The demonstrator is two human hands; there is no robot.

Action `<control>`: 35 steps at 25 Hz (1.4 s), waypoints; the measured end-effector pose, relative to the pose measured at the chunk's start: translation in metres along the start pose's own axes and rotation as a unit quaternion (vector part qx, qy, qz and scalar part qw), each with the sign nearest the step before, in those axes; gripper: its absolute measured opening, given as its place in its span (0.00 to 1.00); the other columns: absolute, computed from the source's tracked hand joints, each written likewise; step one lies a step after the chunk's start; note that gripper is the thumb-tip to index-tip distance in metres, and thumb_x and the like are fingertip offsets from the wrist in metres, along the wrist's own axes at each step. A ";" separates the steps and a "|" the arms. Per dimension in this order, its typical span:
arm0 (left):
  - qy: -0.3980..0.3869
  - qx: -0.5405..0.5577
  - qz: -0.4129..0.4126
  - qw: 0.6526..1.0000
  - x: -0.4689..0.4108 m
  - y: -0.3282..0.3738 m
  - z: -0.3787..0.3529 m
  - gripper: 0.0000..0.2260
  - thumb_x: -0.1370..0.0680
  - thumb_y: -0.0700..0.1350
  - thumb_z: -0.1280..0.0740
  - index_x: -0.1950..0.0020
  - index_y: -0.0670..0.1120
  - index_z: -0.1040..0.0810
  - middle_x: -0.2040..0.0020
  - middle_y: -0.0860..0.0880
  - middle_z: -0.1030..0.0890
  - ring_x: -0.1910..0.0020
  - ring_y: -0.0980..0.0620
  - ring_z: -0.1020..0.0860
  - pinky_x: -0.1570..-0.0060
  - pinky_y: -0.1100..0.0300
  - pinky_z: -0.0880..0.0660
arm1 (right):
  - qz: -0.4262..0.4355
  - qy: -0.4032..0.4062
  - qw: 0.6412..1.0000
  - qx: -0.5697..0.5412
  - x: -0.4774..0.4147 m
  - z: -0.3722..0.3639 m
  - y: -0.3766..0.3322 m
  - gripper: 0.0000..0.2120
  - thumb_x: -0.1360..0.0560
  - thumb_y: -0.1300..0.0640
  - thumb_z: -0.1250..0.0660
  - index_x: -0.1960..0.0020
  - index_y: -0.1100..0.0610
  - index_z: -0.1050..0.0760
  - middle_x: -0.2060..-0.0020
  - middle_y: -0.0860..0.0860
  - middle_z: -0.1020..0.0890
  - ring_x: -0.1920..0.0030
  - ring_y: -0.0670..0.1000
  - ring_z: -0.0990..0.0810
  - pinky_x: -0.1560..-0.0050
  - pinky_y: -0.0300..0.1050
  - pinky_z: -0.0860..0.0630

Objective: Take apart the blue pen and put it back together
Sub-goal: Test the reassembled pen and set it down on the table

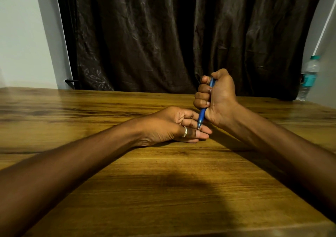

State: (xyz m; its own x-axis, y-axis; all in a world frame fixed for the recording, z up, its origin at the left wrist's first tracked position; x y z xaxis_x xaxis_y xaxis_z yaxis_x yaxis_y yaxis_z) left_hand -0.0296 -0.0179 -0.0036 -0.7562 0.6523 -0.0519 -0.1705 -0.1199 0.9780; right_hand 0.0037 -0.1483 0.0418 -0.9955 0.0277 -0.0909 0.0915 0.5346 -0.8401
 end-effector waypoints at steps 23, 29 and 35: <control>0.285 -0.167 0.002 0.944 0.001 0.006 0.024 0.11 0.19 0.52 0.33 0.52 0.45 0.18 0.58 0.45 0.13 0.73 0.53 0.20 0.77 0.64 0.29 | 0.019 -0.072 0.953 0.293 -0.010 0.004 0.023 0.09 0.17 0.58 0.40 0.48 0.59 0.22 0.60 0.52 0.20 0.62 0.48 0.22 0.63 0.41 0.26; 0.384 -0.384 -0.045 0.839 0.005 0.004 0.056 0.14 0.22 0.59 0.34 0.55 0.51 0.16 0.63 0.54 0.15 0.64 0.58 0.18 0.62 0.58 0.21 | 0.071 -0.029 0.925 0.372 -0.015 0.011 0.015 0.09 0.18 0.59 0.38 0.49 0.59 0.19 0.60 0.53 0.18 0.59 0.48 0.20 0.55 0.41 0.23; 0.320 -0.508 0.043 0.799 0.009 -0.003 0.073 0.08 0.22 0.55 0.33 0.48 0.56 0.16 0.59 0.61 0.20 0.59 0.62 0.23 0.62 0.60 0.27 | 0.138 0.013 0.841 0.524 -0.020 0.019 0.017 0.07 0.25 0.59 0.30 0.61 0.56 0.16 0.63 0.51 0.15 0.57 0.50 0.18 0.52 0.47 0.22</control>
State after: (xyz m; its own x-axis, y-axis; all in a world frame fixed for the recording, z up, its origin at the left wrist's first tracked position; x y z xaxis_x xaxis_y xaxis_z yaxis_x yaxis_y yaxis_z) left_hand 0.0100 0.0428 0.0076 -0.9057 0.1322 -0.4028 -0.2795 -0.9006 0.3327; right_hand 0.0256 -0.1560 0.0193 -0.9319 0.0551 -0.3584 0.2766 -0.5313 -0.8008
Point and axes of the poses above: each hand's wrist, its own x-axis away from the middle knuckle, its own z-axis out of the back of the hand, y = z × x, the point moved 2 cm from there along -x, towards the middle knuckle
